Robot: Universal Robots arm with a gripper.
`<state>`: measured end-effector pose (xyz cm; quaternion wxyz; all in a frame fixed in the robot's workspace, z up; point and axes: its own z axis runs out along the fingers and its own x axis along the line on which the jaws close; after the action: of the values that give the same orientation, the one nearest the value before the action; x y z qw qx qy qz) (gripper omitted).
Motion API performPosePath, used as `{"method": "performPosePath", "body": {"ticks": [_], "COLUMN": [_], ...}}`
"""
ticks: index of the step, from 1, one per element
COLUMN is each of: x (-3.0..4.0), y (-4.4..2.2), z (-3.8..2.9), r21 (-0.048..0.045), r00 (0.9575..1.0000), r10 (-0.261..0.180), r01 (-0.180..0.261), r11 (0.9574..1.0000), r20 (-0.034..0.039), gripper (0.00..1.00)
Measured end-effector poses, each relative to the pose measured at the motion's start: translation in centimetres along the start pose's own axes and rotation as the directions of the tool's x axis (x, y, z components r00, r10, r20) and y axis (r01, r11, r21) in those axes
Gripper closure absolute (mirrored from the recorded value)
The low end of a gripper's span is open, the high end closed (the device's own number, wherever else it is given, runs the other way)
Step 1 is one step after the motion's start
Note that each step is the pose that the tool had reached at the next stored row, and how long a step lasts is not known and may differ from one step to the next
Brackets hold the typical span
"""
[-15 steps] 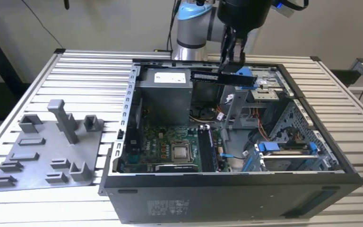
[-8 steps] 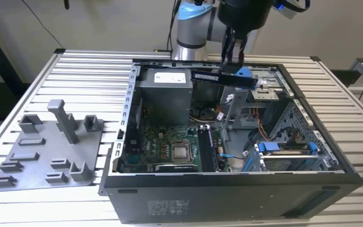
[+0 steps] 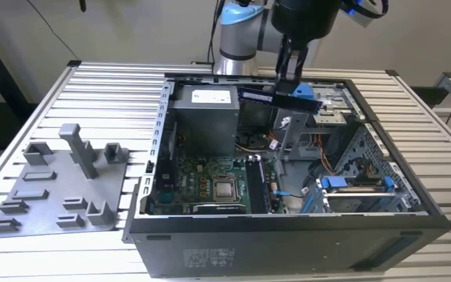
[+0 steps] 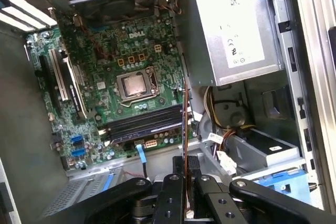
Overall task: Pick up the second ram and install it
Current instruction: 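Insert the second ram into the second slot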
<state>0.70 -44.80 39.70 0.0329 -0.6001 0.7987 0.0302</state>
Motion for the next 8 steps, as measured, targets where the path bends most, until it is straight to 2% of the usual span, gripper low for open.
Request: {"method": "performPosePath", "body": {"ticks": [4,8], "x": [0.12,0.16], "y": [-0.04,-0.05], "z": [0.01,0.02], "r21": [0.0032,0.0069], "r00": [0.9993,0.997], "r10": [0.036,0.078], "r01": [-0.036,-0.078], "r11": [0.9993,0.997], "r20": [0.0005,0.001], "gripper": [0.86,0.86]}}
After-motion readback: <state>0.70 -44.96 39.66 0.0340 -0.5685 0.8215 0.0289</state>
